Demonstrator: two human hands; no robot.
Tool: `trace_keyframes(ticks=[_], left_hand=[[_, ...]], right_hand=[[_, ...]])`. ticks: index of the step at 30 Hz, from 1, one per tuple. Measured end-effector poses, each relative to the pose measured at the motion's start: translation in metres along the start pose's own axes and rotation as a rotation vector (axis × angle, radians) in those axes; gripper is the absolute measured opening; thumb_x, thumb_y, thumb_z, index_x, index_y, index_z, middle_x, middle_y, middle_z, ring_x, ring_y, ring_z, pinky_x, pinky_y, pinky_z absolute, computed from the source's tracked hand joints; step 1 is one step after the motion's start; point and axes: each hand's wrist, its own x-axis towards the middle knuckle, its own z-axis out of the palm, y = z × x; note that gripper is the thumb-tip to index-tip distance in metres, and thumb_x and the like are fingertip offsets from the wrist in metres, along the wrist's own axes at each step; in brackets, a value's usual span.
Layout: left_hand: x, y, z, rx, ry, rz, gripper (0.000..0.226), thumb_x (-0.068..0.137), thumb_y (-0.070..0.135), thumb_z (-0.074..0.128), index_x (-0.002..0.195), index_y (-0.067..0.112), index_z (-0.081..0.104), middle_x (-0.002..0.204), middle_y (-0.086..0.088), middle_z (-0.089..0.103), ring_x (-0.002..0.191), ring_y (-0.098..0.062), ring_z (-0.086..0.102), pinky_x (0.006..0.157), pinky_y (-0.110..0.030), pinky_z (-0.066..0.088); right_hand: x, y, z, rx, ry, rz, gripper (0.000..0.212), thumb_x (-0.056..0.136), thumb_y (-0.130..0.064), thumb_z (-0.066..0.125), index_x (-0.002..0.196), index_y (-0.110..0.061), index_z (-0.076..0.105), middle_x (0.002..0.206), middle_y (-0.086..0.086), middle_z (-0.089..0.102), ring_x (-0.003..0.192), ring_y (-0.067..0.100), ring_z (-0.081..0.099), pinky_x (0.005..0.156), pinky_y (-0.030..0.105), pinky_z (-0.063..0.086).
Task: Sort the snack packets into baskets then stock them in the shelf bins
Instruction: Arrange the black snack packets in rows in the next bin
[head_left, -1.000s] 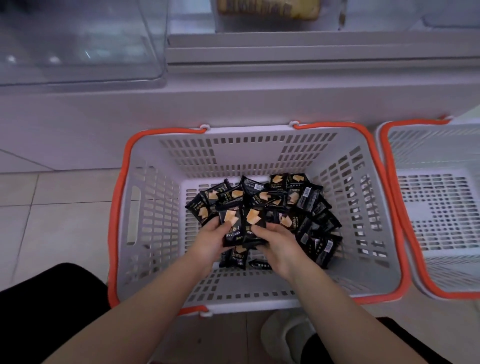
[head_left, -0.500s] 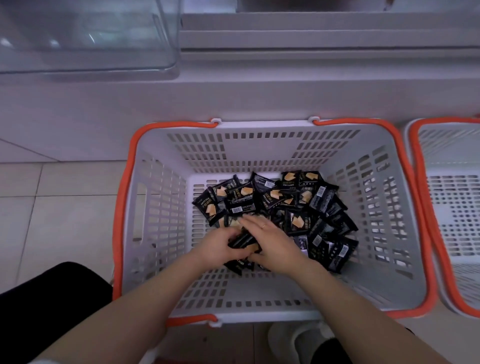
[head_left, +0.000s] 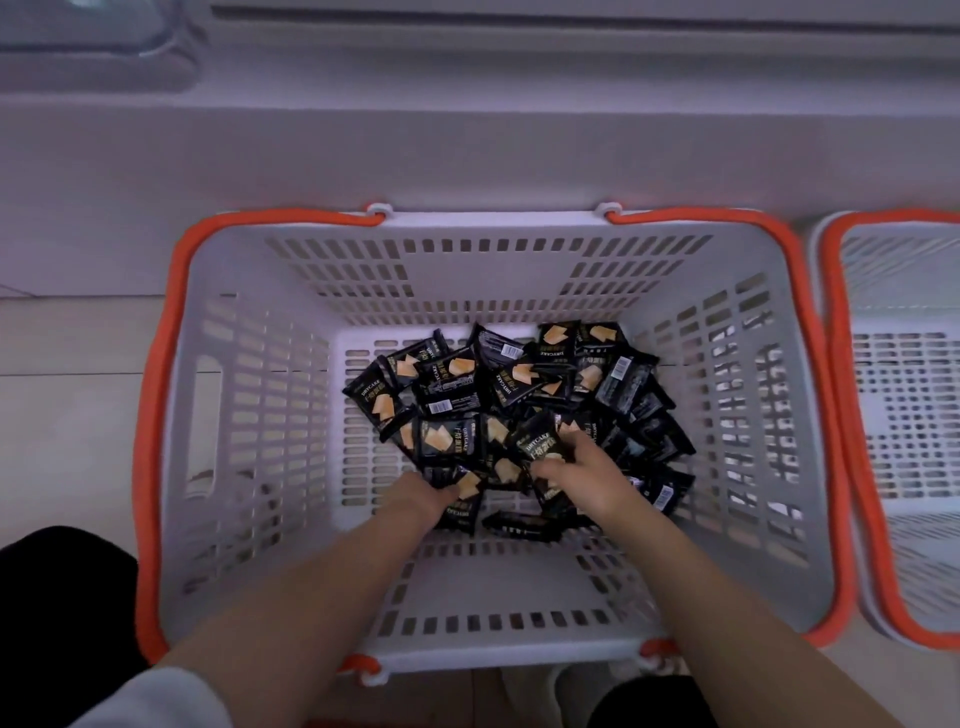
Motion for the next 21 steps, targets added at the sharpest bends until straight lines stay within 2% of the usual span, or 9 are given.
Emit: trace_keyframes(ticks=[3,4,7,9,12,14,16,19,21], left_hand=[[0.003,0.008,0.008,0.037,0.081,-0.003,0.045,0.084,0.048,0.062,0.068,0.009,0.046,0.072,-0.006,0.055,0.067,-0.02,0.052,0.06,-0.027,0.042],[0.003,0.008,0.008,0.039,0.064,0.007,0.045,0.083,0.049,0.062,0.069,0.009,0.048,0.079,-0.008,0.059,0.071,-0.021,0.054,0.065,-0.027,0.043],[0.0,0.001,0.003,-0.06,0.009,0.093,0.04,0.084,0.04,0.064,0.102,0.004,0.064,0.107,-0.013,0.065,0.099,-0.028,0.061,0.077,-0.029,0.047],[-0.009,-0.006,-0.009,0.003,0.008,0.208,0.03,0.086,0.034,0.064,0.098,0.007,0.064,0.1,-0.012,0.066,0.1,-0.028,0.062,0.069,-0.027,0.045],[-0.025,-0.02,-0.031,0.029,0.017,0.382,0.028,0.088,0.026,0.063,0.11,0.009,0.062,0.102,-0.007,0.067,0.089,-0.021,0.063,0.074,-0.026,0.048],[-0.039,-0.024,-0.044,-0.126,0.022,0.423,0.025,0.089,0.02,0.061,0.112,0.01,0.059,0.102,-0.009,0.067,0.084,-0.019,0.062,0.075,-0.027,0.048],[-0.053,-0.025,-0.054,-0.309,-0.004,0.439,0.02,0.091,0.014,0.058,0.11,0.011,0.058,0.108,-0.013,0.066,0.088,-0.021,0.062,0.083,-0.032,0.048],[-0.072,-0.023,-0.062,-0.727,-0.177,0.367,0.024,0.096,0.006,0.042,0.115,0.007,0.055,0.11,-0.017,0.065,0.099,-0.032,0.061,0.093,-0.046,0.047],[-0.083,-0.021,-0.064,-1.068,-0.358,0.313,0.031,0.094,0.005,0.028,0.113,0.006,0.053,0.093,-0.014,0.064,0.085,-0.027,0.06,0.078,-0.04,0.049]], right_hand=[[0.002,0.007,-0.005,0.109,-0.015,0.017,0.046,0.091,-0.021,0.053,0.133,-0.02,0.034,0.092,-0.015,0.047,0.081,0.002,0.046,0.067,0.026,0.037],[0.002,0.008,-0.005,0.125,-0.029,0.02,0.041,0.091,-0.021,0.051,0.128,-0.023,0.036,0.091,-0.017,0.046,0.08,-0.001,0.044,0.067,0.026,0.036],[0.001,0.006,-0.005,0.148,-0.044,-0.001,0.031,0.09,-0.021,0.052,0.117,-0.029,0.038,0.092,-0.019,0.047,0.081,-0.002,0.044,0.065,0.021,0.036],[-0.002,0.003,-0.004,0.156,0.008,-0.042,0.031,0.089,-0.017,0.055,0.115,-0.028,0.04,0.093,-0.016,0.051,0.083,0.001,0.049,0.067,0.022,0.038],[-0.011,-0.003,-0.003,0.136,0.109,-0.075,0.033,0.089,-0.018,0.055,0.117,-0.027,0.04,0.098,-0.008,0.055,0.09,0.013,0.054,0.079,0.032,0.043],[-0.019,-0.008,0.0,0.121,0.136,-0.093,0.031,0.088,-0.021,0.056,0.114,-0.029,0.04,0.1,-0.007,0.056,0.094,0.016,0.054,0.082,0.034,0.042],[-0.028,-0.013,0.008,0.175,0.104,-0.103,0.032,0.087,-0.021,0.059,0.112,-0.031,0.04,0.1,-0.009,0.055,0.094,0.013,0.054,0.078,0.03,0.041],[-0.042,-0.023,0.022,0.367,0.063,-0.095,0.034,0.087,-0.018,0.061,0.116,-0.027,0.046,0.104,-0.009,0.057,0.093,0.008,0.055,0.074,0.028,0.04],[-0.048,-0.027,0.029,0.433,0.087,-0.096,0.032,0.089,-0.016,0.06,0.116,-0.026,0.046,0.103,-0.009,0.057,0.091,0.007,0.054,0.077,0.028,0.039]])
